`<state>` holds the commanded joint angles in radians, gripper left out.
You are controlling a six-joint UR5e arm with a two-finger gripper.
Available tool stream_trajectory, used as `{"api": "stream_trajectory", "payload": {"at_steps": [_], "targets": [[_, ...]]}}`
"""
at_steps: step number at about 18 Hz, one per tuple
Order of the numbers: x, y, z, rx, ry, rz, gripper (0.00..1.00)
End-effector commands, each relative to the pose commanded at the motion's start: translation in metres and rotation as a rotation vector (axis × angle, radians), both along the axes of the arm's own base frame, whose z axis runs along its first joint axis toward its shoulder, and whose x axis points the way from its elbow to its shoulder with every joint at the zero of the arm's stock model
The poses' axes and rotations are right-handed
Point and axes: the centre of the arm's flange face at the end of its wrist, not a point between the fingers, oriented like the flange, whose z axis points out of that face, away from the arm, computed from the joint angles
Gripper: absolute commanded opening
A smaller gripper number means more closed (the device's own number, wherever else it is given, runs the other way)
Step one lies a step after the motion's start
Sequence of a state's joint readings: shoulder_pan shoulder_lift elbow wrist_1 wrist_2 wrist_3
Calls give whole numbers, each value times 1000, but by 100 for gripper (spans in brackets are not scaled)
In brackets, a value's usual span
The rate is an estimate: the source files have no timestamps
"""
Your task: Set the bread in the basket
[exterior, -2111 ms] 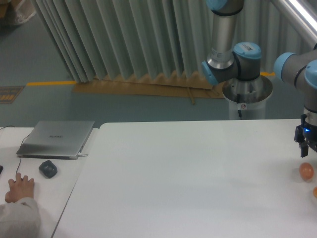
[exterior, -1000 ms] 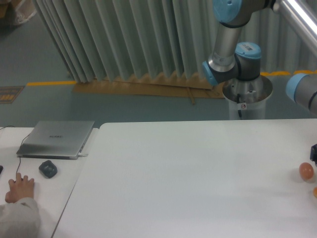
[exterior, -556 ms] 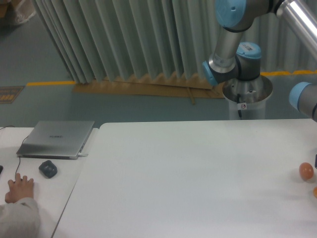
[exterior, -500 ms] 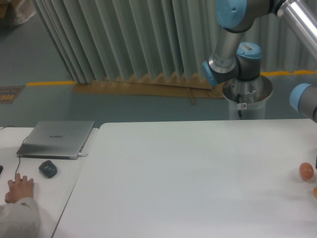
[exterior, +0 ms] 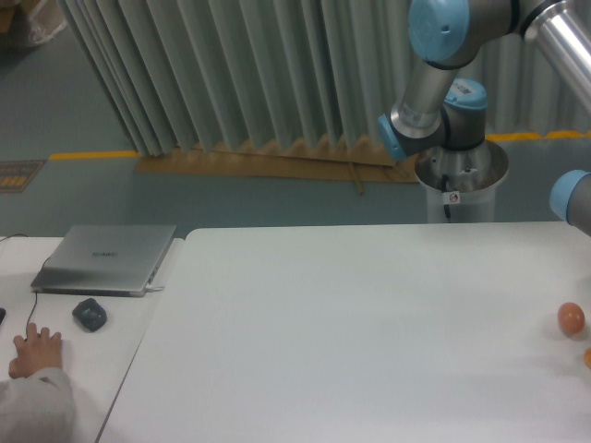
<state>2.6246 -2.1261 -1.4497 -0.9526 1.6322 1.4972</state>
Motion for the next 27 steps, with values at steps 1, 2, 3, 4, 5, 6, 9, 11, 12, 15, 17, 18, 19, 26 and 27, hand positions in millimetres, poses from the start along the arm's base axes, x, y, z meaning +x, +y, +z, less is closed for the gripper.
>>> {"api": "stream_trajectory", "payload": {"at_steps": [1,2,3,4,5,6,9,11,12,15,17,18,19,26,27], "targets": [[0,0,-1,-2,-1,0,100],[-1,0,-4,-4,-5,0,100],[-1,0,-5,-4,-5,0,100],[-2,1,-5,-3,-3,2,100],[-1,2,-5,-3,-2,0,100],[-2,2,-7,0,2,0,100],[-3,4,-11,1,5,-1,100],[-5,5,-15,-3,2,-3,100],[-5,5,-15,-7,4,-2,100],[-6,3,-16,-9,3,-3,100],[-6,3,-17,-10,2,-3,100],[-6,3,-17,-10,2,-3,100],[-6,3,-17,-10,2,-3,100],[-4,4,-25,-17,-10,-4,100],[-4,3,-25,-17,-10,-4,100]]}}
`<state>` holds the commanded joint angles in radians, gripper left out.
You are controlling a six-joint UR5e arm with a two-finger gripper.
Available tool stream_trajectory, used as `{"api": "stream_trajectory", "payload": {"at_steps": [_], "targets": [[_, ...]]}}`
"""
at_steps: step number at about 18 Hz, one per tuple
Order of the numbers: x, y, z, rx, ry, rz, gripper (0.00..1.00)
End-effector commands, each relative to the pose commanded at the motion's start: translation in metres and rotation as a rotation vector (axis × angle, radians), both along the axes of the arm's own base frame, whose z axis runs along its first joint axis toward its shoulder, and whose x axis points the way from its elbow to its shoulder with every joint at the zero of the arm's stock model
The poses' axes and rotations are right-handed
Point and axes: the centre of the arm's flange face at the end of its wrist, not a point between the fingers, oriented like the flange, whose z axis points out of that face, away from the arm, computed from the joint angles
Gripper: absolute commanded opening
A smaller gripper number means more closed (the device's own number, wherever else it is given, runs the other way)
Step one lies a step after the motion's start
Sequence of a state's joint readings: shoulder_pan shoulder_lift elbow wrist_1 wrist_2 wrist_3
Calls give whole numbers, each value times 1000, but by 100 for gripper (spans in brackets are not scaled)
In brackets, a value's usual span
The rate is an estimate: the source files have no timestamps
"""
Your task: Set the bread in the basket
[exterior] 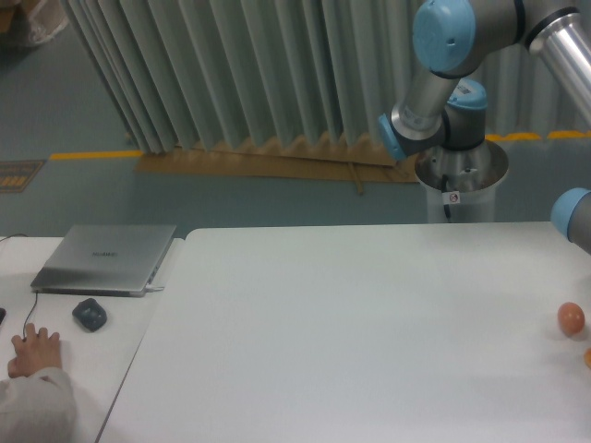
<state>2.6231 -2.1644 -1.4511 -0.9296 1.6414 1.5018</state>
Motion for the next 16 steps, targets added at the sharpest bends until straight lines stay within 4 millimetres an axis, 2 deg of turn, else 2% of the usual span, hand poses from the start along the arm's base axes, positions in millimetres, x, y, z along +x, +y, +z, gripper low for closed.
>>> {"api": "stream_trajectory", "payload": {"at_steps": [2,4,5,16], "targets": [[1,1,0,0,0,-3,97],[1,1,-1,-2,-2,5,68],[1,1,-1,-2,-2,5,63],[6,5,11,13,9,38,57]]}}
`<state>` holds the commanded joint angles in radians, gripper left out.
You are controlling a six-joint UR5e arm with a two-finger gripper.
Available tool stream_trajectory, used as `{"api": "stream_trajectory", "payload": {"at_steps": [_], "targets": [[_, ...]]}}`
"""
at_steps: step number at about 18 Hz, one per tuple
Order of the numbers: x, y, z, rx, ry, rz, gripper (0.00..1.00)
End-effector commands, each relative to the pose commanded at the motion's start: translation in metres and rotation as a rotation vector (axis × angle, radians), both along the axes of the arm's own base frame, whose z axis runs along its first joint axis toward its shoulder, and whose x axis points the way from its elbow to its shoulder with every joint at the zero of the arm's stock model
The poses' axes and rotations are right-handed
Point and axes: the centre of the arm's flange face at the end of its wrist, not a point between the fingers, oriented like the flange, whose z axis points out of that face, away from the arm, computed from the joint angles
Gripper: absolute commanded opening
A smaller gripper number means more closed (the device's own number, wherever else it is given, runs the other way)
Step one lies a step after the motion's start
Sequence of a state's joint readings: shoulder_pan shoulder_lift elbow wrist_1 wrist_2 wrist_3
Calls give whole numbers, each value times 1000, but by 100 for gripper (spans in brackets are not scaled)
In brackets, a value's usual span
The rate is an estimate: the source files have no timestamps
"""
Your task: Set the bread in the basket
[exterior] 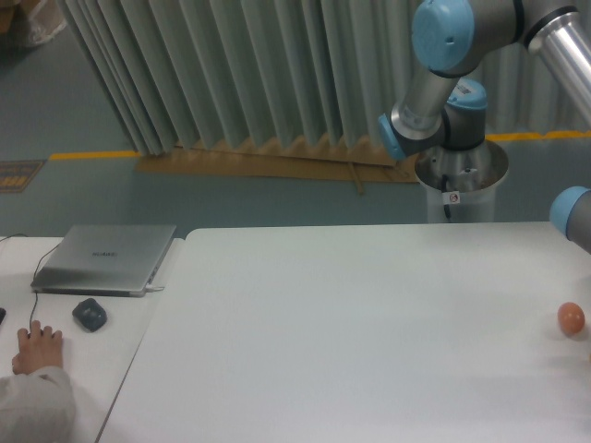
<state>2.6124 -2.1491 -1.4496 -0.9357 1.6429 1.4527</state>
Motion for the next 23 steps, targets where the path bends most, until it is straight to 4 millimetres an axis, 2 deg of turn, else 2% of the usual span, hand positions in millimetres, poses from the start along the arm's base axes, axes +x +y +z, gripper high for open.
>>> {"api": "stream_trajectory", "payload": {"at_steps": [2,4,5,10,11,19,23], "targets": [[1,-1,6,3,7,2,52],[4,1,8,8,6,15,52],[5,2,8,7,7,17,46],[5,2,7,5,4,17,43],[6,2,7,6,5,26,31],[16,-1,14,2,-8,30,30],[26,-7,37,5,-14,29,30]]}}
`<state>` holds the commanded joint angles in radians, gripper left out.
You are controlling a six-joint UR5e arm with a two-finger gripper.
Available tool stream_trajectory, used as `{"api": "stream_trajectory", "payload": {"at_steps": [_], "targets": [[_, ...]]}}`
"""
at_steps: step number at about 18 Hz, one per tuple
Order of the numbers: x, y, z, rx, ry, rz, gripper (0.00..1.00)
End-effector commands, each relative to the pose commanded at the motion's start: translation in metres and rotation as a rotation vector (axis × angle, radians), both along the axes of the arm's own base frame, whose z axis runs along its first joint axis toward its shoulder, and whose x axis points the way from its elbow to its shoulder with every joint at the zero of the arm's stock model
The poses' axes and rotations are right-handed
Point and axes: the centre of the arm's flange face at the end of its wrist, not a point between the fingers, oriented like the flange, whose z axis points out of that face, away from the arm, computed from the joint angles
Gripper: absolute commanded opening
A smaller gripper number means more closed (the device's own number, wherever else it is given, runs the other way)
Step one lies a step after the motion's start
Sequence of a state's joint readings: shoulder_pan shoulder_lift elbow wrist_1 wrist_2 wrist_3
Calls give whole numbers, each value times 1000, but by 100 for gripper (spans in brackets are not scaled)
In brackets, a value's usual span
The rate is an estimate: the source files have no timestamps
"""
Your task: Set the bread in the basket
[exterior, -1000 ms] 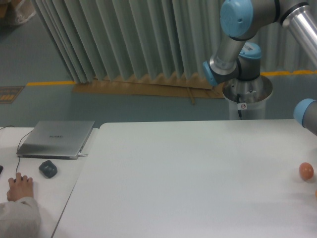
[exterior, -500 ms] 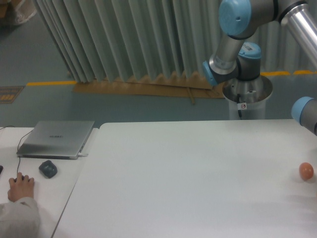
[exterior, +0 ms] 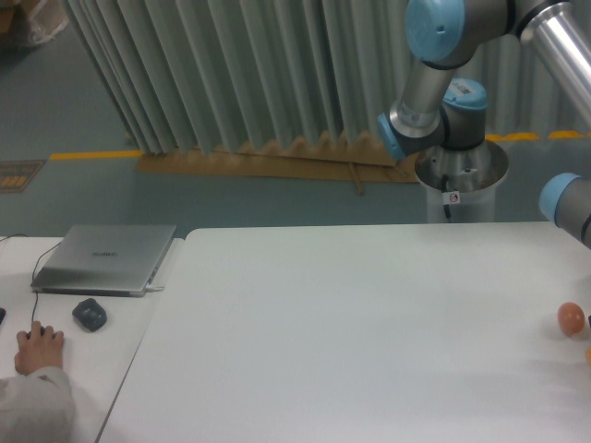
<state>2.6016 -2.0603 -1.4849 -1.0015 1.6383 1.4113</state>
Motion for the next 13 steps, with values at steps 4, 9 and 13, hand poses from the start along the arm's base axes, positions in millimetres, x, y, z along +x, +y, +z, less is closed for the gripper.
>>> {"api": "stream_trajectory", "payload": {"at_steps": [4,9,13], "targets": [[26,3,24,-12,-30,-16,30],[35,-5,44,-11,-56,-10,30],[49,-10,64,-23,-77,-18,30]]}}
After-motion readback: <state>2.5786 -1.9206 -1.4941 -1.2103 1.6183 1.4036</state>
